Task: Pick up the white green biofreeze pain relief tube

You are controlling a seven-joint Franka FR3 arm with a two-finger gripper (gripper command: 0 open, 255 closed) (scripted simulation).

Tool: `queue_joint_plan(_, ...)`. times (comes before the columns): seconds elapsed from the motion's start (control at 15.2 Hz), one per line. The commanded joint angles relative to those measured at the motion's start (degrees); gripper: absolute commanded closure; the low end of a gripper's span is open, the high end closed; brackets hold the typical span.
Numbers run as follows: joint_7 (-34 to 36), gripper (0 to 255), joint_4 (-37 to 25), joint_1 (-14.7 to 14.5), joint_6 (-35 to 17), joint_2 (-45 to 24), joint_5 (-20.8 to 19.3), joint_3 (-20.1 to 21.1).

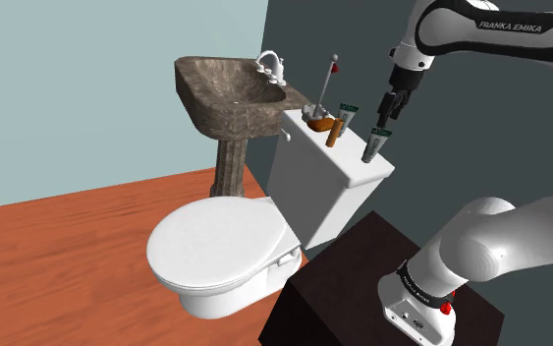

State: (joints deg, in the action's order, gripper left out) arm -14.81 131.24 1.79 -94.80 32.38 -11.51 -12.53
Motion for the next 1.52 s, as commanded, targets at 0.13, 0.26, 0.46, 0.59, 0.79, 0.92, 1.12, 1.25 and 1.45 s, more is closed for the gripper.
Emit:
queue_joint_plan(0.13,-7.3,0,-5.7,-0.2,-2.7,-7.8,-0.2,-4.7)
queue_joint_plan(0.26,-11.0,0,-8.8,-0.3,-4.0,-12.0,0.3,-6.9)
queue_joint_plan(0.46,-16.7,0,-14.0,-0.4,-5.4,-18.7,2.0,-9.9)
queue_joint_plan(0.59,-20.7,0,-17.9,-0.3,-6.1,-23.4,3.6,-11.6)
queue_joint_plan(0.79,-26.7,0,-24.5,0.4,-6.4,-30.9,6.9,-13.8)
queue_joint_plan(0.92,-30.7,0,-29.5,1.3,-6.1,-36.2,9.5,-14.8)
queue_joint_plan(1.12,-36.3,0,-37.9,3.6,-4.7,-44.4,13.6,-15.4)
queue_joint_plan(1.25,-39.6,0,-44.4,5.7,-3.2,-50.1,16.3,-15.3)
queue_joint_plan(1.45,-41.2,0,-47.6,7.1,-2.9,-53.3,17.7,-14.9)
